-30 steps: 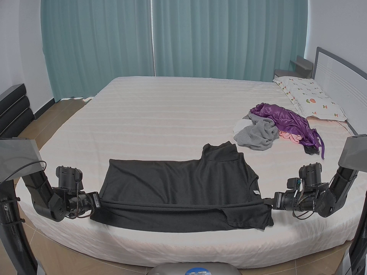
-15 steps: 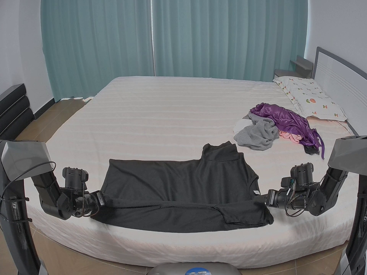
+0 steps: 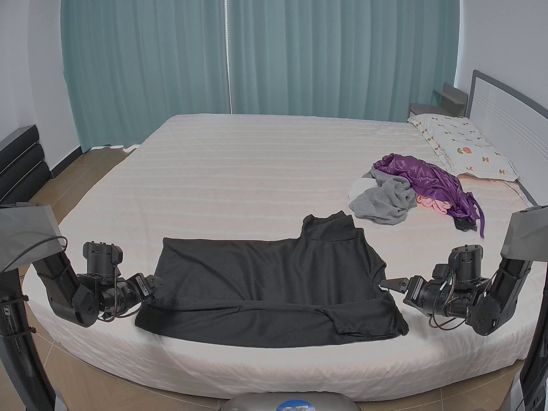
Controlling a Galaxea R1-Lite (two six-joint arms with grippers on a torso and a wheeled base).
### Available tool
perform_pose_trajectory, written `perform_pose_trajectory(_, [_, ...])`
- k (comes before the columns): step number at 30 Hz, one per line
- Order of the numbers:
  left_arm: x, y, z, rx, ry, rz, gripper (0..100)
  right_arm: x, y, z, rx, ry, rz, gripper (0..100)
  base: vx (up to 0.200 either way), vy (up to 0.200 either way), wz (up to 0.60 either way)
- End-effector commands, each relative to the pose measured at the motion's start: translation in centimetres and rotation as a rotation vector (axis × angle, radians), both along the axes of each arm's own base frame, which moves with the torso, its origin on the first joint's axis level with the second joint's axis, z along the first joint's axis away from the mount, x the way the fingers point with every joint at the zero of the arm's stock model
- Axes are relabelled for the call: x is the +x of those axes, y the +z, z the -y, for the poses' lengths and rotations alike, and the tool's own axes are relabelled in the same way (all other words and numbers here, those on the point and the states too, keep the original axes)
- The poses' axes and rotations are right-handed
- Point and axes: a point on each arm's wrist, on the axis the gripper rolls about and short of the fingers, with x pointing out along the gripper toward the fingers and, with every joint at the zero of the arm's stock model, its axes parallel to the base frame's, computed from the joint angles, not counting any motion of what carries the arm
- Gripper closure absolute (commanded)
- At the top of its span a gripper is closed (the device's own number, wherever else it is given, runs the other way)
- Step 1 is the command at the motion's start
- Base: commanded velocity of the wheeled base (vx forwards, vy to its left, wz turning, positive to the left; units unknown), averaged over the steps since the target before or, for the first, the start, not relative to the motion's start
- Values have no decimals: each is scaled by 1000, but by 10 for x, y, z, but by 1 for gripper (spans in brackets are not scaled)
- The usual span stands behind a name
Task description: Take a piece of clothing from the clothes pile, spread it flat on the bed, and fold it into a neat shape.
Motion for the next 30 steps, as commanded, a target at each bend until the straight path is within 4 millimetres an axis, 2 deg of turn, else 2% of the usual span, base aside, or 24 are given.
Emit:
perform_pose_trajectory(1, [-12, 29, 1, -105, 86, 74, 0, -26, 8, 0, 91, -49, -18, 0, 0, 0, 0])
perform_pose_trajectory(6, [-19, 26, 4, -137, 86, 41, 0, -34, 2, 3, 136, -88, -43, 0, 200, 0, 0])
perform_pose_trajectory(10, [-27, 18, 22, -155, 10, -10, 0, -38, -5, 2, 131, -86, -68, 0, 200, 0, 0])
perform_pose_trajectory(13, [-28, 5, 32, -150, -19, -57, 0, -41, -8, 3, 132, -90, -84, 0, 0, 0, 0])
perform_pose_trajectory(19, [-29, -10, 34, -129, -14, -112, 0, -41, -18, 3, 133, -100, -123, 0, 0, 0, 0])
perform_pose_trajectory(26, [-33, -11, 35, -111, -11, -169, 0, -42, -27, 3, 128, -103, -141, 0, 0, 0, 0])
perform_pose_trajectory(29, [-32, -5, 35, -100, 0, -143, 0, -42, -29, 3, 127, -102, -140, 0, 0, 0, 0])
perform_pose_trajectory(30, [-32, 7, 33, -82, 26, -100, 0, -43, -30, 3, 125, -102, -146, 0, 0, 0, 0])
